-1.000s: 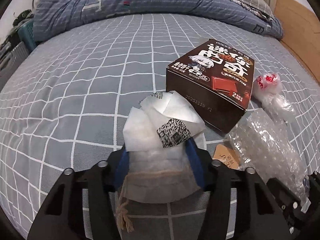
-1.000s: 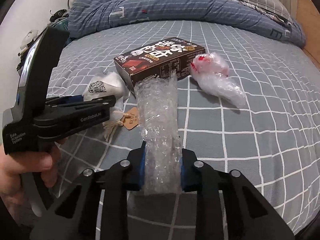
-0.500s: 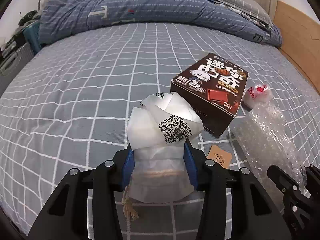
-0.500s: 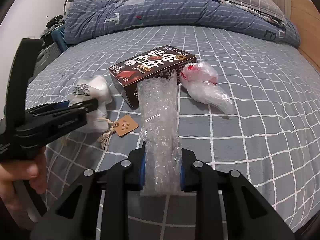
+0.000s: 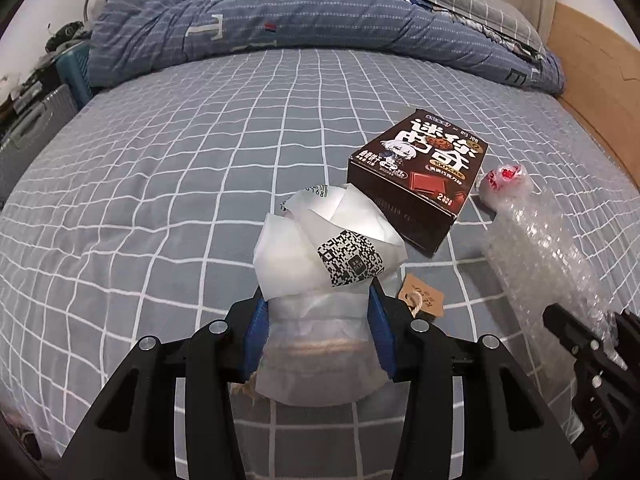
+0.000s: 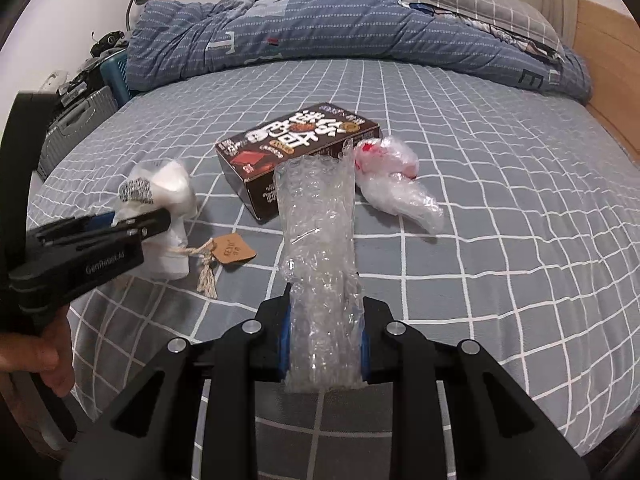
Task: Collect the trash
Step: 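Lift the bubble wrap with the right tool while the left tool lifts the white cloth bag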
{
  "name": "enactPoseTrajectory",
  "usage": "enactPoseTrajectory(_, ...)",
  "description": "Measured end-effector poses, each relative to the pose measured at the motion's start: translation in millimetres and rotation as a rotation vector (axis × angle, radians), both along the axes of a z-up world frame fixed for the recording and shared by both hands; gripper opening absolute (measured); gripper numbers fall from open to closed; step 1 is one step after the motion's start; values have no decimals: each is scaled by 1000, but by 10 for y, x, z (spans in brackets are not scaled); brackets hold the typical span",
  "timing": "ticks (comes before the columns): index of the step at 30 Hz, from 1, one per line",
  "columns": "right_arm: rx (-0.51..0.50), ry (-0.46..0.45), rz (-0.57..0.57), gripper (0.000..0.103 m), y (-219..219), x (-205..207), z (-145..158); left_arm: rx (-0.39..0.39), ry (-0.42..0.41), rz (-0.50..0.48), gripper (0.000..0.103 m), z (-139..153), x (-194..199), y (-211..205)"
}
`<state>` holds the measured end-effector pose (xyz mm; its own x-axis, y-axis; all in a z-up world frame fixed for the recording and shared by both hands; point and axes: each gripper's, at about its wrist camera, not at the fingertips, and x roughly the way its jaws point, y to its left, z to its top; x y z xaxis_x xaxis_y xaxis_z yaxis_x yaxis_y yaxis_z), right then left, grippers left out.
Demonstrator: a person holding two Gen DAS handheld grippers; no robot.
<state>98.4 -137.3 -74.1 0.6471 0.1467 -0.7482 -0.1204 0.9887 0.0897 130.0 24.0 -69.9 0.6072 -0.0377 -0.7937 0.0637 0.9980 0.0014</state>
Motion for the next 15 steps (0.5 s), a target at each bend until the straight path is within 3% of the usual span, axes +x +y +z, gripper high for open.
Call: enactPoseTrajectory(15, -20, -12, -10, 23, -7, -150, 139, -25, -11, 12, 44, 45, -337, 25)
